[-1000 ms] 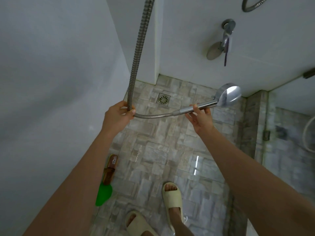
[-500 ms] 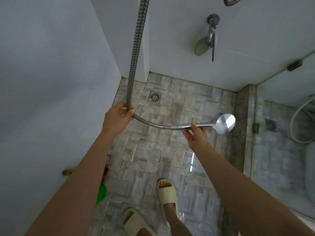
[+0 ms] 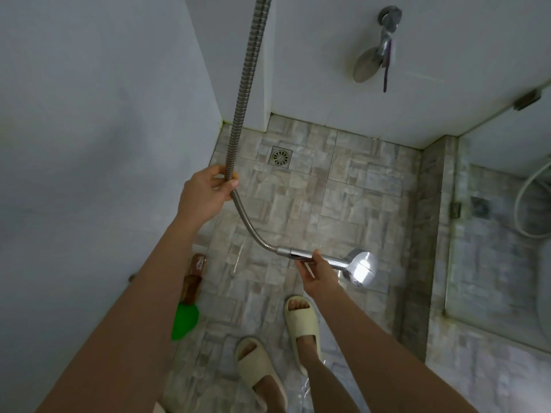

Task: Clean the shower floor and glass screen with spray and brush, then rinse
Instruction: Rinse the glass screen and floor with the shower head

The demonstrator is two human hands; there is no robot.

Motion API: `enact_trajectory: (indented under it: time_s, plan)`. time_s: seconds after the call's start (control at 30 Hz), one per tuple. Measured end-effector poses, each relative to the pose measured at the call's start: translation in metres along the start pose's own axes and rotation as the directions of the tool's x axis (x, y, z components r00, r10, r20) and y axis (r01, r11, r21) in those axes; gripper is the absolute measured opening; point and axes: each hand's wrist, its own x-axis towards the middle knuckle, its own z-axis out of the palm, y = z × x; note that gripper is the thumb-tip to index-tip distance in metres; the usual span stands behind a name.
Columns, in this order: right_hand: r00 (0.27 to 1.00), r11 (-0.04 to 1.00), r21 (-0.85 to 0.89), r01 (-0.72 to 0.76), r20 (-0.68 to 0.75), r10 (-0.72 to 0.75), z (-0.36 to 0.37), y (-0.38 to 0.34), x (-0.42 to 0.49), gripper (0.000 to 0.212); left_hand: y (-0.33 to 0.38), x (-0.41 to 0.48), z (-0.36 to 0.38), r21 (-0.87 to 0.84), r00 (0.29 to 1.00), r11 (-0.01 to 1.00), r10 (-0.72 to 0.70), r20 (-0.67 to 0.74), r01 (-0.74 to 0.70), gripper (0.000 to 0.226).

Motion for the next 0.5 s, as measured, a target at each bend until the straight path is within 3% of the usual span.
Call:
enact_trajectory:
  time_s: [0.2,0.5]
  plan:
    - [0.998,0.997,-0.048,-0.061,0.005,0.061,0.000,0.041,-0.024,0.012,-0.008,-0.012,-0.036,0.058,1.000,0.998,-0.001,-0.024,0.002,0.008]
    - [0.980,0.962,-0.260,-0.088,0.152,0.131,0.023,0.081,-0.039,0.011,-0.017,-0.031,-0.093,0.172,0.994,0.984,0.052,-0.097,-0.035,0.012]
